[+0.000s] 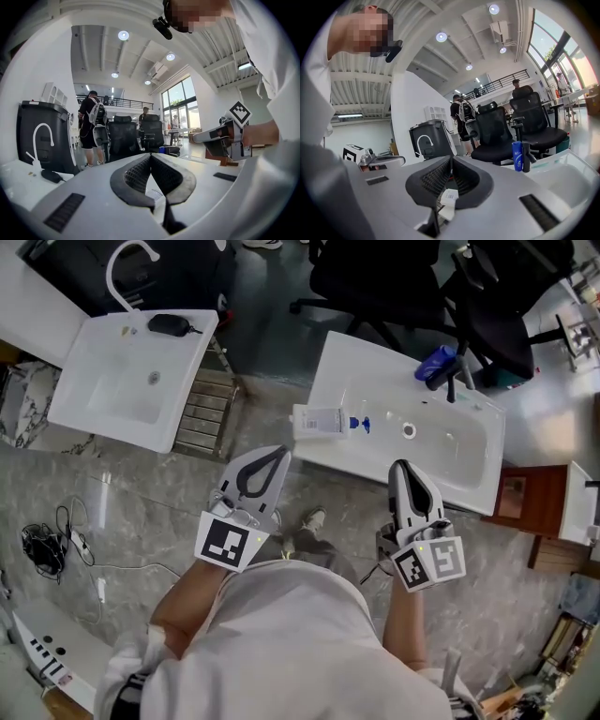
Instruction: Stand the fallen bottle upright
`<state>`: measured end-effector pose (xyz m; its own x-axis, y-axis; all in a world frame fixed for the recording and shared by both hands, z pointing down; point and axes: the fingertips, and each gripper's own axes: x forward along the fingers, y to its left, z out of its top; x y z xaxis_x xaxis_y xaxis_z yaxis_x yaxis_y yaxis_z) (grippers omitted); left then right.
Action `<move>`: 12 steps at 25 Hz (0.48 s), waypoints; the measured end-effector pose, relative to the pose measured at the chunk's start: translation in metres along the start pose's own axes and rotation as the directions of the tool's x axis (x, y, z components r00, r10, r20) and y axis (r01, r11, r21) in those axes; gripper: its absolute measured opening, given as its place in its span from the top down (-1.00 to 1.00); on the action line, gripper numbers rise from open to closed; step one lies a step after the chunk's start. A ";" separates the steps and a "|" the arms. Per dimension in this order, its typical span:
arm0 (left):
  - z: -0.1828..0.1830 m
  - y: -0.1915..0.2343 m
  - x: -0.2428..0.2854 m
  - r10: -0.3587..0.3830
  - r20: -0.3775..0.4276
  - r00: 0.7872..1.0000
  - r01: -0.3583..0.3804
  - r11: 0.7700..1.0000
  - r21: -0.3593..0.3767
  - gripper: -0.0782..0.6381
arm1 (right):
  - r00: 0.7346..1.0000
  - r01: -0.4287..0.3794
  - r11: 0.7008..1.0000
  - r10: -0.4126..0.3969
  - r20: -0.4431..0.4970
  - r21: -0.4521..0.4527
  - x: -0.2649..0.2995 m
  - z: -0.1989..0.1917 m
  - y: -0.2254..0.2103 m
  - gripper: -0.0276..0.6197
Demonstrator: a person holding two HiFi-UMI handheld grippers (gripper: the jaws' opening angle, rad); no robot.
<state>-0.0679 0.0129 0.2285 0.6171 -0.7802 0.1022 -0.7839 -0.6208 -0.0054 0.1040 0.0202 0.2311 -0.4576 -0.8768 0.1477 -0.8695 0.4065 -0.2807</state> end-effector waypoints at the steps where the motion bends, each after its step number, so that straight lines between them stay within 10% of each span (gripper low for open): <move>1: -0.003 0.001 0.003 0.005 -0.008 1.000 -0.005 1.000 0.001 0.74 | 1.000 -0.004 1.000 0.004 -0.007 0.006 0.002 -0.004 -0.002 0.79; 12: -0.040 0.004 0.043 -0.023 -0.099 0.995 0.027 0.999 0.039 0.73 | 0.996 -0.035 0.997 0.040 -0.080 0.064 0.025 -0.053 -0.026 0.79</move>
<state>-0.0476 -0.0199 0.2730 0.6251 -0.7544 0.2004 -0.7639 -0.6440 -0.0413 0.1057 0.0011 0.2923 -0.5058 -0.8364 0.2114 -0.8391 0.4200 -0.3457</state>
